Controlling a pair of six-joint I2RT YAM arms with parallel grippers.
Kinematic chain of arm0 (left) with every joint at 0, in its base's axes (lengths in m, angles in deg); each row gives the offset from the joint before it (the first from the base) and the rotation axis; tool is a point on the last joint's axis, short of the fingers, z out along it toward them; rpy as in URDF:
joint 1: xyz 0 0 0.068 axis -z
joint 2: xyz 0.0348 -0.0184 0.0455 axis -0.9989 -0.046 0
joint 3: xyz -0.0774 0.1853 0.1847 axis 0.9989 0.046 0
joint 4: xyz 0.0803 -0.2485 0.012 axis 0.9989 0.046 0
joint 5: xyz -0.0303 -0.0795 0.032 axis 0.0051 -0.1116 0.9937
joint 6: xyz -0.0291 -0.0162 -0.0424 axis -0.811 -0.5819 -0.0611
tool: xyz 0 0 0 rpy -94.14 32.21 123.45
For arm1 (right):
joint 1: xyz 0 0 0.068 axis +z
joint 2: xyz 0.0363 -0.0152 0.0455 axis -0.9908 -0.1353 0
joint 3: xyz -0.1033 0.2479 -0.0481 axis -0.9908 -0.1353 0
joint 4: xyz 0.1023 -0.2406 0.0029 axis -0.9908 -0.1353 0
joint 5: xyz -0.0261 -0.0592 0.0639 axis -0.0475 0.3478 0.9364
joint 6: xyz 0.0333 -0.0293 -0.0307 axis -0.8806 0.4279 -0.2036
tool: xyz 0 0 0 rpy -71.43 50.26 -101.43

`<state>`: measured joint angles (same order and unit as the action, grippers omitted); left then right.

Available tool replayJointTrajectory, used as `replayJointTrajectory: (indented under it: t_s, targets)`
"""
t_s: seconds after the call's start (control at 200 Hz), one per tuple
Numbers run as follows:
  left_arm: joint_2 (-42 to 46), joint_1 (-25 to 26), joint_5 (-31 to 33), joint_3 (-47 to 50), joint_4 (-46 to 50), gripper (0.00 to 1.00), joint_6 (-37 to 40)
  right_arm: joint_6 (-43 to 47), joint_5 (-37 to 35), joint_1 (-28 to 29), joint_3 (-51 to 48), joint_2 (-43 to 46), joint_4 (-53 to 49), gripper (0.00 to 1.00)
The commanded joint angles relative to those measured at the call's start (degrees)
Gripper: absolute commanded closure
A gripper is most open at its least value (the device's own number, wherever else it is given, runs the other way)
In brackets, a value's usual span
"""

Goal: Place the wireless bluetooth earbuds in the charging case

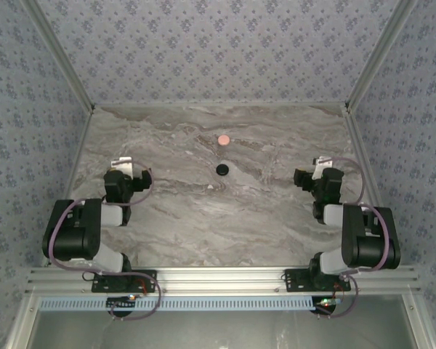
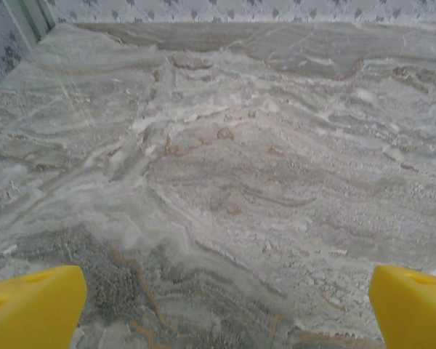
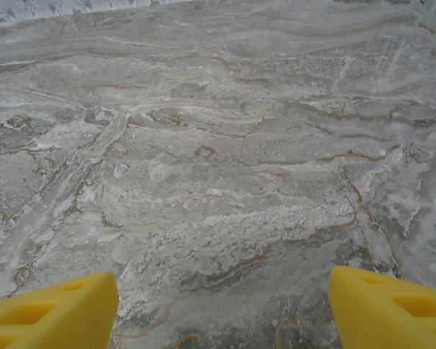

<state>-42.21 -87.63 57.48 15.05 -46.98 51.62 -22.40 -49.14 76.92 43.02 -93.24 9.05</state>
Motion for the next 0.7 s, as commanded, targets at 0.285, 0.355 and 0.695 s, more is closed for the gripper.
replayJointTrajectory:
  t_s: [0.285, 0.355, 0.695]
  targets:
    - [-1.1, -0.8, 1.8, -5.4, 5.4, 0.01, -0.8, 2.8, -3.6, 2.6, 2.9, -4.4, 2.5, 0.00]
    - [-1.2, -0.9, 1.8, -5.5, 5.5, 0.01, -0.8, 2.8, -3.5, 2.6, 3.0, -4.3, 2.4, 0.00]
    - [-1.1, -0.8, 1.8, -5.5, 5.5, 0.01, -0.8, 2.7, -3.0, 2.4, 3.0, -4.3, 2.4, 0.00]
